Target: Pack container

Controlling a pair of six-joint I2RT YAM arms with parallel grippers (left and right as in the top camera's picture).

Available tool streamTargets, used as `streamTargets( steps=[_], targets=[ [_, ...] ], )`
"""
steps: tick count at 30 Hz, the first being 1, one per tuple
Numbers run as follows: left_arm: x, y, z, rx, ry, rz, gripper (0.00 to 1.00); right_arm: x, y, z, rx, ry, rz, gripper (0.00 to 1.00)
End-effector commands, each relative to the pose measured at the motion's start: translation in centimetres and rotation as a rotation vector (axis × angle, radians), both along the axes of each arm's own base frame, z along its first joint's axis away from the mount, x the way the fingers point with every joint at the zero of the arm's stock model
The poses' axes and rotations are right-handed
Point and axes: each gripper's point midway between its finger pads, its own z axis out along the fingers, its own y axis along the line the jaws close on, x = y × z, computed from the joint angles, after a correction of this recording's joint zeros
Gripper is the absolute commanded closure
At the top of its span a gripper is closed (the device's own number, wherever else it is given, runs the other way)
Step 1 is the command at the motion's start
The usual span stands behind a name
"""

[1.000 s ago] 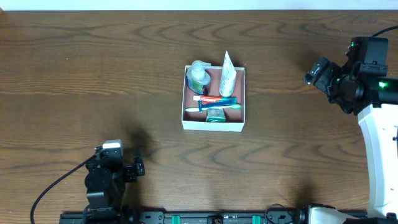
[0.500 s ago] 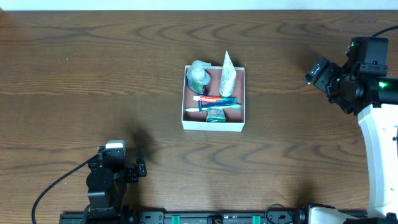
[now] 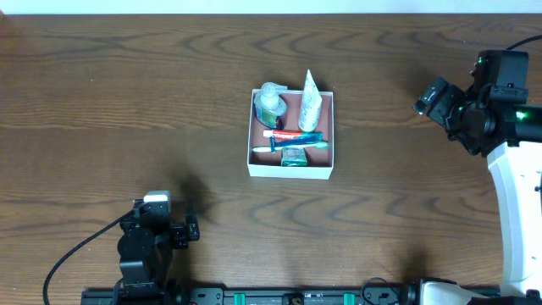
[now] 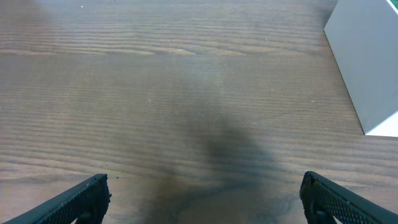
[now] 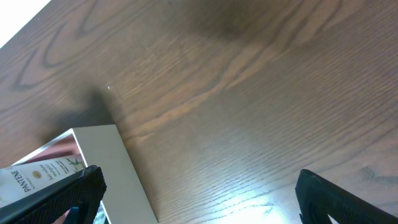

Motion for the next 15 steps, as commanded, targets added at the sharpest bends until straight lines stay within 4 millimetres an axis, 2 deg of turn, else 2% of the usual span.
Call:
streamTargets(
  steps=[1, 5, 8, 12, 15],
  targets=[
    [0.0, -0.1, -0.1, -0.009, -0.003, -0.001, 0.02, 0.2, -0.2, 0.3, 0.008, -0.007, -0.014, 0.01],
    [0.0, -0.1, -0.1, -0.009, -0.003, -0.001, 0.02, -0.7, -0.4, -0.2, -0.015, 0.033, 0.002, 0.01],
    [0.0, -0.1, -0.1, -0.008, -0.003, -0.001, 0.02, -0.5, -1.1, 0.7, -0.085, 0.000, 0.030, 0.01],
    [0.0, -0.1, -0.1, -0.009, -0.003, -0.001, 0.02, 0.8, 0.6, 3.3, -0.176, -0.151, 0.275, 0.01],
    [0.0, -0.1, -0.1, -0.009, -0.003, -0.001, 0.02, 0.6, 2.1, 4.8, -0.253, -0.256, 0.444, 0.01]
  ],
)
